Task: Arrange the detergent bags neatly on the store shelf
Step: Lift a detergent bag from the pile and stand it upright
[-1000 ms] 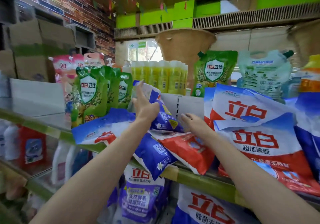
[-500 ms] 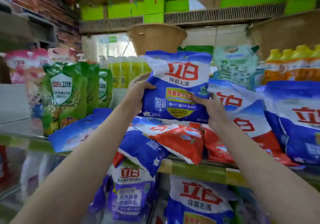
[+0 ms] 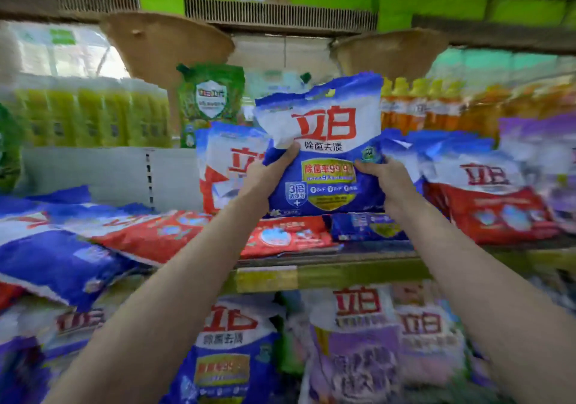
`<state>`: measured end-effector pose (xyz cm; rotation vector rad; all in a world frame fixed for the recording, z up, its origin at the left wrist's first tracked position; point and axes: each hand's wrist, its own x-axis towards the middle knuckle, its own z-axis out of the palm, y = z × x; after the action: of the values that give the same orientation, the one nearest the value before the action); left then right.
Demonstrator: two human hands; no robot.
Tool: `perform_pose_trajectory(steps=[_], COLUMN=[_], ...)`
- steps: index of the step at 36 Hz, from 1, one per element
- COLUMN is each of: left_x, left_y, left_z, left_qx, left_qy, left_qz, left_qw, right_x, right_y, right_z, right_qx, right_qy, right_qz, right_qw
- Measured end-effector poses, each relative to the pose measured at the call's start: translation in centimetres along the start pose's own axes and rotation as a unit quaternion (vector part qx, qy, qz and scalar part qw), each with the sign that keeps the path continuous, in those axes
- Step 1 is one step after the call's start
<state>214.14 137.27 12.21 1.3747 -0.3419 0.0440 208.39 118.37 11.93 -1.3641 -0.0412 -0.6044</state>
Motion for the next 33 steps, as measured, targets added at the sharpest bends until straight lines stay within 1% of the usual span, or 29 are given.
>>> perform_pose_trajectory(steps=[4,7,8,10,12,14,17,19,22,24,26,28,33], left_x=[-0.5,-0.8,-0.9,-0.9,-0.8,-1.0,-0.8,-0.8,-1.8,-2.7,-3.4,-3.8,-3.5], left_y=[-1.8,-3.7,-4.5,-6.0,-7.2,-7.6,-8.1,-8.5,-8.7,-8.5,-8.2,-7.9,-7.5], left_z=[5.1,8.1,9.0,10.6,11.9,12.7,12.7,12.5,12.1,11.7,11.1,10.8,11.1], left_qx=[-0.012,0.002,0.01,0.084,0.17,0.215,0.283,0.298,0.253,0.246,0.278,0.299,0.307], left_qy=[-0.027,-0.027,-0.016,0.032,0.077,0.106,0.142,0.149,0.116,0.065,-0.001,-0.05,-0.074], left_qz=[-0.018,-0.032,-0.029,-0.004,0.026,0.046,0.043,0.03,0.019,0.005,-0.011,-0.022,-0.038], left_qw=[0.999,0.999,0.999,0.996,0.982,0.97,0.948,0.942,0.96,0.967,0.96,0.953,0.948], right_x=[0.5,1.0,1.2,1.4,1.9,3.1,4.9,4.2,3.2,3.3,3.3,3.4,3.6], right_y=[0.3,1.7,2.5,4.1,5.7,7.0,8.0,7.3,6.4,6.3,6.1,6.1,6.3], right_z=[-5.6,-9.0,-10.2,-12.1,-13.8,-15.0,-15.9,-15.5,-14.7,-14.8,-15.0,-15.3,-15.5], right_qx=[0.005,-0.017,-0.034,-0.083,-0.135,-0.202,-0.3,-0.309,-0.291,-0.258,-0.212,-0.178,-0.145], right_qy=[0.008,0.019,0.022,0.023,0.02,0.02,0.038,0.043,0.031,0.015,-0.002,-0.02,-0.031], right_qz=[-0.003,-0.009,-0.011,-0.013,-0.01,0.002,0.001,0.004,0.012,0.031,0.052,0.072,0.056], right_qw=[1.0,1.0,0.999,0.996,0.991,0.979,0.953,0.95,0.956,0.965,0.976,0.981,0.987])
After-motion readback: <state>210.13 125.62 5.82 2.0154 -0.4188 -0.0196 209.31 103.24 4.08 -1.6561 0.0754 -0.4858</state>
